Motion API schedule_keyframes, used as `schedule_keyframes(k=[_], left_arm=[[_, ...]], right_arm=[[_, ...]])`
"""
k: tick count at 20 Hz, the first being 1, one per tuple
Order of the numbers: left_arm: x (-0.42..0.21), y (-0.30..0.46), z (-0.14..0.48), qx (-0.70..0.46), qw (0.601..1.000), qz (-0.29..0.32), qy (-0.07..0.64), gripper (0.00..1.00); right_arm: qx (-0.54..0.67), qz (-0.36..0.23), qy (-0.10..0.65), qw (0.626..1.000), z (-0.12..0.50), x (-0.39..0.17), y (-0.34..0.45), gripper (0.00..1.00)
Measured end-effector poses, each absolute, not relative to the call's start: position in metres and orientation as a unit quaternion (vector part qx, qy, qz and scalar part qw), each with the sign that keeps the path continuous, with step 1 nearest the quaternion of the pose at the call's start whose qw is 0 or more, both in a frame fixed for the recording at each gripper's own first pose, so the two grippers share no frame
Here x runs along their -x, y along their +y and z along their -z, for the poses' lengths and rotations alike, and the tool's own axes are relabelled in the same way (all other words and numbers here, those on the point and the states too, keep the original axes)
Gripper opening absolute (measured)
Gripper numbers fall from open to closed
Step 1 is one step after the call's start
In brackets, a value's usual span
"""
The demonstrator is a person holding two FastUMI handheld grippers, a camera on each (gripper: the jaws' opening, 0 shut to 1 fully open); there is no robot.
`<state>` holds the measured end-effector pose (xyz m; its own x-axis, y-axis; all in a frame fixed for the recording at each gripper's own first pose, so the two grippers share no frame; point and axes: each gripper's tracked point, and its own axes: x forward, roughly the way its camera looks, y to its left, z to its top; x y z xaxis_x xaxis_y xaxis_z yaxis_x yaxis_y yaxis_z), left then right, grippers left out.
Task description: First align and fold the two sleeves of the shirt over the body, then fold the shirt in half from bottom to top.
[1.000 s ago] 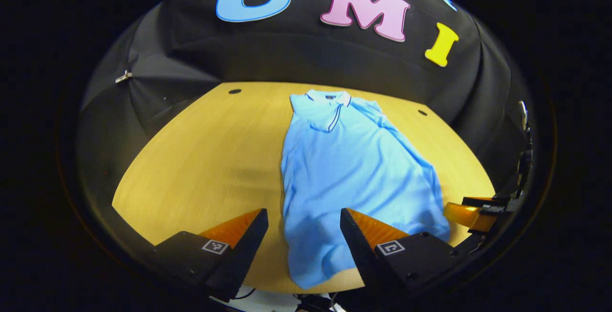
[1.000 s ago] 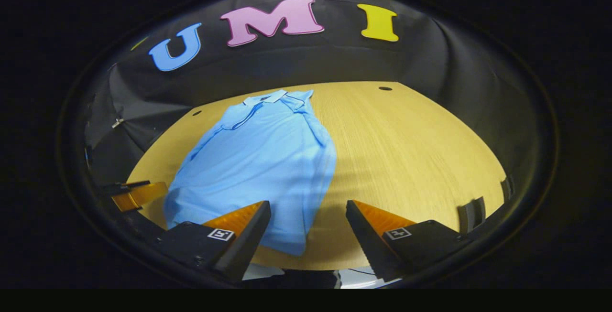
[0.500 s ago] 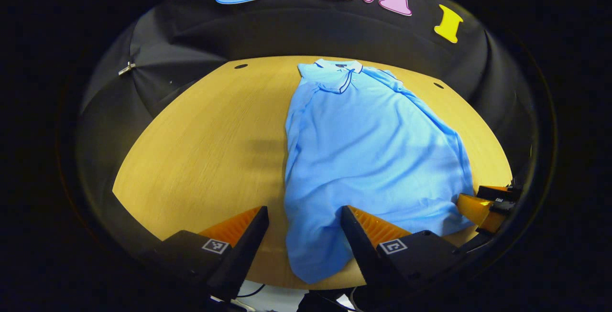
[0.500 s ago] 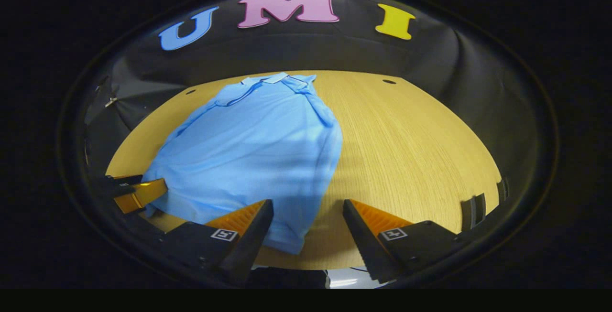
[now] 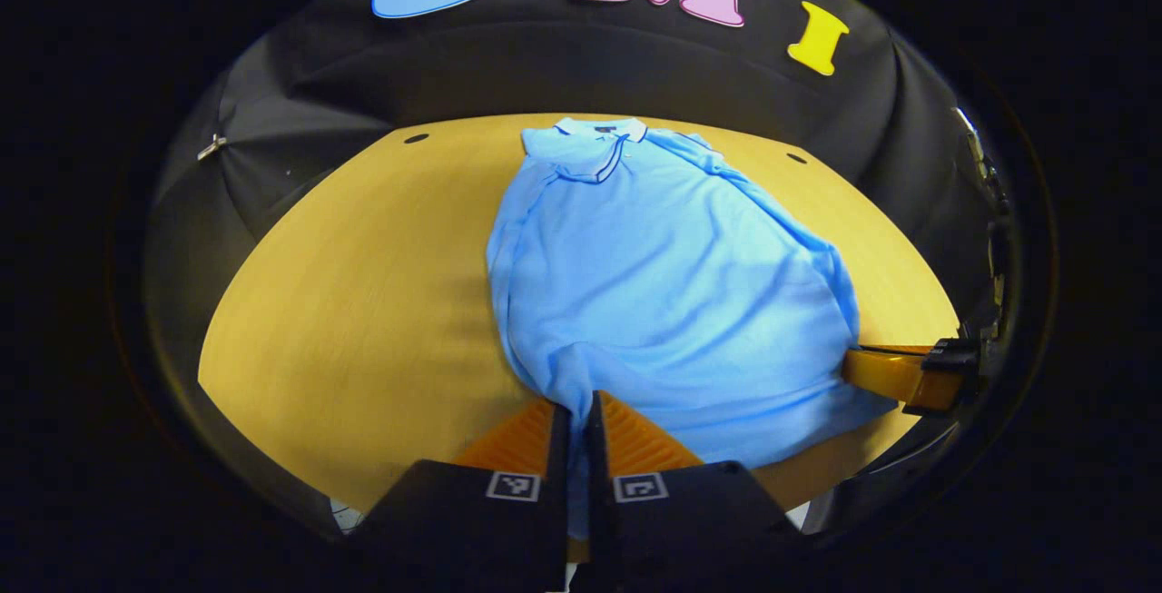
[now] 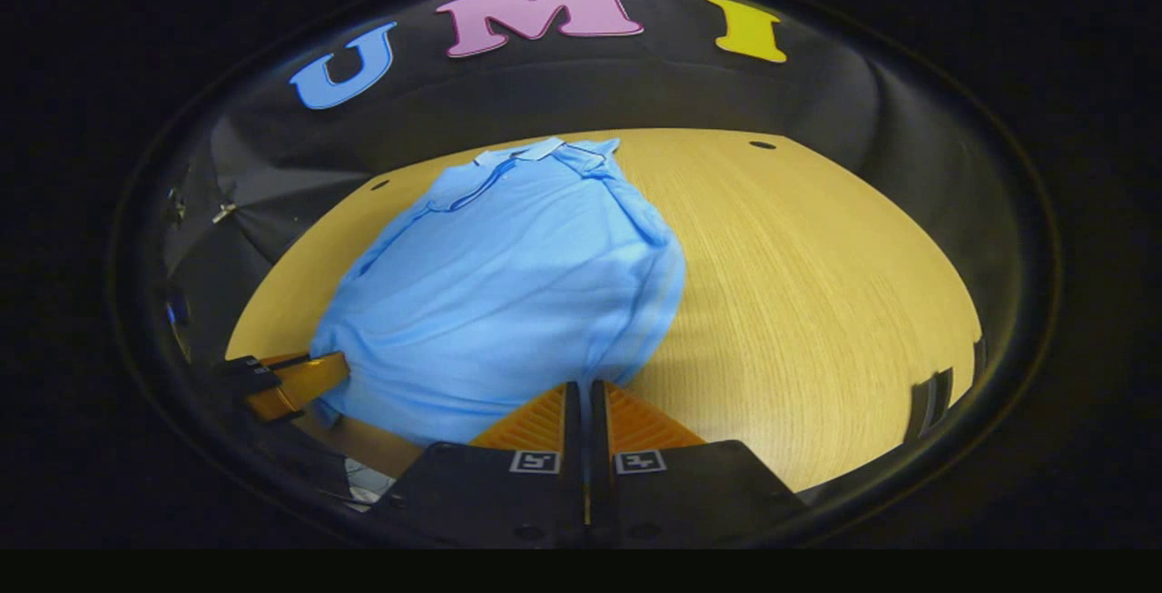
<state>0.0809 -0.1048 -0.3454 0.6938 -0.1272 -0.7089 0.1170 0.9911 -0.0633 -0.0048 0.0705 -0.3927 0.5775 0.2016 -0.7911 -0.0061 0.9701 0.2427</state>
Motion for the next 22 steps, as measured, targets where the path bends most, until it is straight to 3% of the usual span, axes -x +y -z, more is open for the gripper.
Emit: schedule_keyframes(k=[1, 2, 3, 5, 6, 8, 10, 14, 15, 17, 19, 20, 22], left_arm=[[-0.084, -0.106, 0.346, 0.010, 0.920, 0.072, 0.384, 0.08], [-0.085, -0.109, 0.345, 0.013, 0.920, 0.081, 0.383, 0.07], [-0.088, -0.110, 0.345, 0.019, 0.919, 0.089, 0.384, 0.07], [-0.091, -0.111, 0.341, 0.045, 0.916, 0.095, 0.388, 0.06], [-0.093, -0.110, 0.337, 0.056, 0.916, 0.094, 0.385, 0.06], [-0.104, -0.111, 0.322, 0.065, 0.922, 0.096, 0.369, 0.06], [-0.115, -0.115, 0.304, 0.059, 0.927, 0.105, 0.355, 0.06], [-0.150, -0.127, 0.265, 0.060, 0.936, 0.122, 0.325, 0.06], [-0.159, -0.130, 0.257, 0.066, 0.938, 0.123, 0.318, 0.06], [-0.177, -0.132, 0.244, 0.081, 0.939, 0.120, 0.313, 0.11], [-0.195, -0.133, 0.239, 0.095, 0.938, 0.116, 0.312, 0.06], [-0.206, -0.133, 0.237, 0.098, 0.938, 0.114, 0.311, 0.11], [-0.228, -0.134, 0.234, 0.106, 0.937, 0.113, 0.313, 0.06]], right_arm=[[-0.111, -0.069, 0.455, 0.881, 0.392, 0.003, 0.071, 0.05], [-0.112, -0.075, 0.452, 0.882, 0.392, 0.001, 0.071, 0.08], [-0.118, -0.073, 0.443, 0.886, 0.391, -0.001, 0.068, 0.10], [-0.132, -0.074, 0.421, 0.894, 0.381, -0.012, 0.072, 0.00], [-0.125, -0.077, 0.417, 0.897, 0.382, -0.016, 0.073, 0.05], [-0.118, -0.088, 0.405, 0.902, 0.375, -0.026, 0.079, 0.00], [-0.120, -0.089, 0.384, 0.911, 0.363, -0.043, 0.079, 0.11], [-0.124, -0.082, 0.336, 0.930, 0.334, -0.094, 0.073, 0.00], [-0.119, -0.082, 0.323, 0.935, 0.328, -0.108, 0.070, 0.05], [-0.104, -0.081, 0.309, 0.942, 0.321, -0.131, 0.064, 0.00], [-0.104, -0.084, 0.296, 0.946, 0.311, -0.154, 0.062, 0.05], [-0.105, -0.083, 0.288, 0.948, 0.306, -0.168, 0.059, 0.05], [-0.104, -0.082, 0.272, 0.953, 0.296, -0.193, 0.056, 0.00]])
